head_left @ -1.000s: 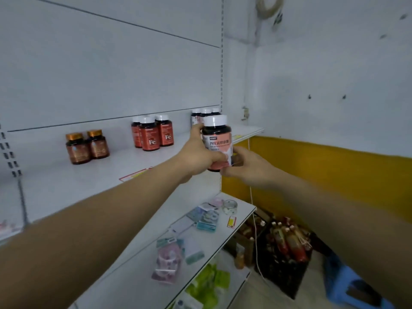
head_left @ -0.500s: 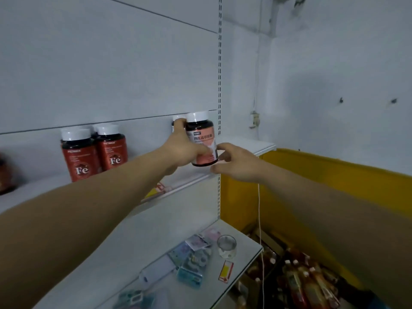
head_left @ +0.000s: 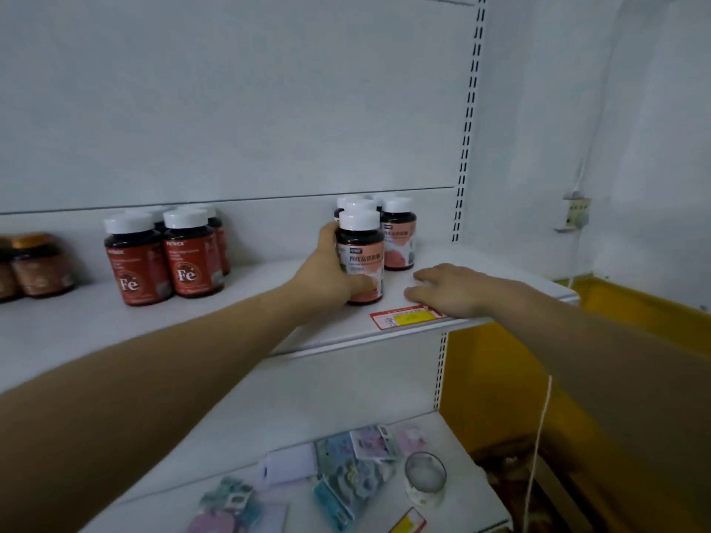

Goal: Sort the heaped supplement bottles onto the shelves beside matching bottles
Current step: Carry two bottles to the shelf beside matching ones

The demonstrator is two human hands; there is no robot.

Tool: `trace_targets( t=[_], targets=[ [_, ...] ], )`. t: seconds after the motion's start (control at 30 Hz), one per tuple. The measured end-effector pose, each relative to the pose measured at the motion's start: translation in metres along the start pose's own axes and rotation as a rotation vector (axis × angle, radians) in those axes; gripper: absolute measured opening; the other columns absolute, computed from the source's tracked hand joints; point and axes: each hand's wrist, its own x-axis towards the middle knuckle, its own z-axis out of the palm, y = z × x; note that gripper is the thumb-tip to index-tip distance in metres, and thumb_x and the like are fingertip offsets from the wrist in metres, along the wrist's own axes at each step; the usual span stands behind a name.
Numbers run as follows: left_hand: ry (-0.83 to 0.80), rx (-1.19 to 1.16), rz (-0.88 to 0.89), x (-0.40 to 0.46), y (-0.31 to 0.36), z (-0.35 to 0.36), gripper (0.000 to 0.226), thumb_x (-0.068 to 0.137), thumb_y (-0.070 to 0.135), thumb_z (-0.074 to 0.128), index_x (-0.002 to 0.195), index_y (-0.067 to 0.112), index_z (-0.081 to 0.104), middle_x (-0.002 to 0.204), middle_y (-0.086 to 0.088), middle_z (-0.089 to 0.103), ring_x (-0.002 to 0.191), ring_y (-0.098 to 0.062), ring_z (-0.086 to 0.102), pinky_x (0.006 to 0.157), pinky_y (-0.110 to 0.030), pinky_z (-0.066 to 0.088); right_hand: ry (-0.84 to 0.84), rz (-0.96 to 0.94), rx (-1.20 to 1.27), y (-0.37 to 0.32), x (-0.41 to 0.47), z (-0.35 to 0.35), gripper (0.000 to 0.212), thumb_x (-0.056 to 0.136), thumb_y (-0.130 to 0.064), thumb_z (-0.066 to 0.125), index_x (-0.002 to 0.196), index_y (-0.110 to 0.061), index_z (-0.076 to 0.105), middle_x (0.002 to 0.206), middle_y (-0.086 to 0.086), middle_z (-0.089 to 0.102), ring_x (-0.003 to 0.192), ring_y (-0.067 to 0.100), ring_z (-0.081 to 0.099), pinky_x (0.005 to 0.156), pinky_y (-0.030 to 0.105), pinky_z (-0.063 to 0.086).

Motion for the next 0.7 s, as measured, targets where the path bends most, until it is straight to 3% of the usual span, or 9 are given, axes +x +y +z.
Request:
trace_targets(
  t=[0.1,0.17,0.3,0.47,0.57,0.7],
  targets=[
    [0.081,0.004,-0.017,-0.001,0.007,0.018,0.09,0.076,0.008,0.075,0.143,0.027,0.018,0.091,0.023,0.05,0.077,0.008,0.053,0.055,-0.002,0.043,-0.006,-0.05,-0.061,0.004,0.002,0.003,0.073,0.088,-0.072,0.026,0.151,-0.035,0.02,0.159,0.001,0.017,0.145,0.026,0.017,0.115,0.051,0.012],
    [0.132,0.007,-0.028,0.001,0.009,0.029,0.091,0.075,0.009,0.076,0.143,0.028,0.019,0.095,0.021,0.051,0.083,0.005,0.056,0.063,-0.006,0.046,0.004,-0.063,-0.052,0.006,0.003,0.004,0.072,0.088,-0.072,0.022,0.15,-0.036,0.021,0.159,0.003,0.019,0.145,0.026,0.017,0.113,0.053,0.011],
    [0.192,0.045,-0.057,0.01,0.012,0.044,0.098,0.071,0.013,0.079,0.145,0.031,0.017,0.11,0.008,0.054,0.103,-0.015,0.06,0.094,-0.033,0.049,0.064,-0.083,-0.019,0.01,0.004,0.007,0.065,0.087,-0.066,0.02,0.142,-0.034,0.036,0.15,0.005,0.035,0.137,0.029,0.03,0.108,0.054,0.019],
    [0.228,0.092,-0.104,0.019,0.014,0.046,0.1,0.072,0.017,0.079,0.146,0.033,0.014,0.111,0.007,0.055,0.103,-0.015,0.058,0.093,-0.032,0.047,0.086,-0.085,-0.002,0.01,0.005,0.007,0.058,0.087,-0.059,0.028,0.136,-0.031,0.042,0.146,0.006,0.04,0.132,0.03,0.035,0.106,0.052,0.022],
    [0.195,0.099,-0.129,0.02,0.019,0.045,0.104,0.073,0.015,0.079,0.148,0.03,0.008,0.127,-0.002,0.055,0.101,-0.014,0.055,0.087,-0.028,0.045,0.09,-0.078,0.049,0.01,0.002,0.006,0.063,0.087,-0.06,0.032,0.143,-0.032,0.037,0.15,0.003,0.036,0.135,0.028,0.033,0.109,0.049,0.02],
    [0.152,0.146,-0.227,0.007,0.028,0.035,0.105,0.081,0.028,0.073,0.151,0.028,-0.006,0.147,-0.008,0.038,0.126,-0.025,0.046,0.1,-0.035,0.037,0.166,-0.11,0.25,0.013,-0.009,-0.007,0.065,0.086,-0.062,0.044,0.14,-0.026,0.043,0.143,0.006,0.047,0.127,0.03,0.045,0.105,0.042,0.035]
  ],
)
